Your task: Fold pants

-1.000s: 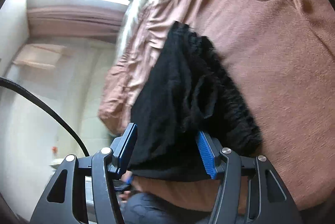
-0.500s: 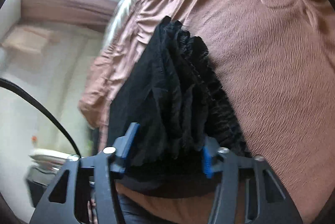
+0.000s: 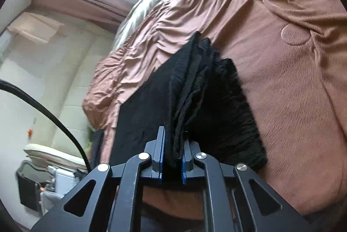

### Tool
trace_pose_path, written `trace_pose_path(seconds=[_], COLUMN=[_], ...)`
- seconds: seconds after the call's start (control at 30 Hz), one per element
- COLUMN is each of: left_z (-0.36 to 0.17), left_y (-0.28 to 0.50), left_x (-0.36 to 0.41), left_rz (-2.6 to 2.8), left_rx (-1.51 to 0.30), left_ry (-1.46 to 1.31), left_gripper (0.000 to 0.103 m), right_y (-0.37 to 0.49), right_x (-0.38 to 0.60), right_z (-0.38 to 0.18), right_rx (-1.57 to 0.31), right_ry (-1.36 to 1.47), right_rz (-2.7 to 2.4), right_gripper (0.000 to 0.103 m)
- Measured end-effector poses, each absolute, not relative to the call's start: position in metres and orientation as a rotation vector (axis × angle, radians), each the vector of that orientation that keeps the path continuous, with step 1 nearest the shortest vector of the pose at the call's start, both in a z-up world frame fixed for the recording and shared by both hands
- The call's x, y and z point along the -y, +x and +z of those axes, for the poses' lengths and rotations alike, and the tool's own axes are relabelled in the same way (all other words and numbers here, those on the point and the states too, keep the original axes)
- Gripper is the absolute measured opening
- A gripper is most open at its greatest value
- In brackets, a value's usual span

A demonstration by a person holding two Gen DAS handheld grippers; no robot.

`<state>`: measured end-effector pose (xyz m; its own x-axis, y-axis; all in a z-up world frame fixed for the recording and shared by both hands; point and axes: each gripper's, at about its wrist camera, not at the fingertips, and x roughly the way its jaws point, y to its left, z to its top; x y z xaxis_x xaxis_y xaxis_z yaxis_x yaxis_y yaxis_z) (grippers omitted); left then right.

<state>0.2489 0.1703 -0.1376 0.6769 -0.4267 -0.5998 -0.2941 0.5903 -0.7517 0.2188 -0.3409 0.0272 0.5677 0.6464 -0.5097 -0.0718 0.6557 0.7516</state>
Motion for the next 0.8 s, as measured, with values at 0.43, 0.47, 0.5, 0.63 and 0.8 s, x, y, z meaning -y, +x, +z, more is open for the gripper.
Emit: trace_pose_path(seconds=[0.43,0.47,0.5,0.63,0.8], left_z=[-0.128,-0.129,-0.130,-0.137,-0.144], left_y=[0.250,0.252,0.255,0.266,0.277], left_x=[-0.186,-0.186,-0.186,-0.182,-0.177], left_rz=[-0.036,-0.029,-0.028,-0.034,-0.057], left_rx=[-0.860,-0.868,-0.871,-0.900,-0.921], left_ry=[-0.896,-0.888,-0.884,-0.859,-0.841], left_gripper=[0.083,0.083,0.083,0.083,0.083], right_y=[0.169,0.167,0.168,0.175,0.180], right_x=[0.369,0.375,0.379,0.389,0.391], right_z=[0.011,0.006,0.001,-0.022,-0.034], right_rx=[-0.884,-0.897,-0.909,-0.982,-1.026], right_ry=[0.756,0.766,0.779,0.819,0.812], right_rz=[0.444,0.433,0.427,0.396,0.375], right_gripper=[0.008,0.008,0.008,0.008,0.008])
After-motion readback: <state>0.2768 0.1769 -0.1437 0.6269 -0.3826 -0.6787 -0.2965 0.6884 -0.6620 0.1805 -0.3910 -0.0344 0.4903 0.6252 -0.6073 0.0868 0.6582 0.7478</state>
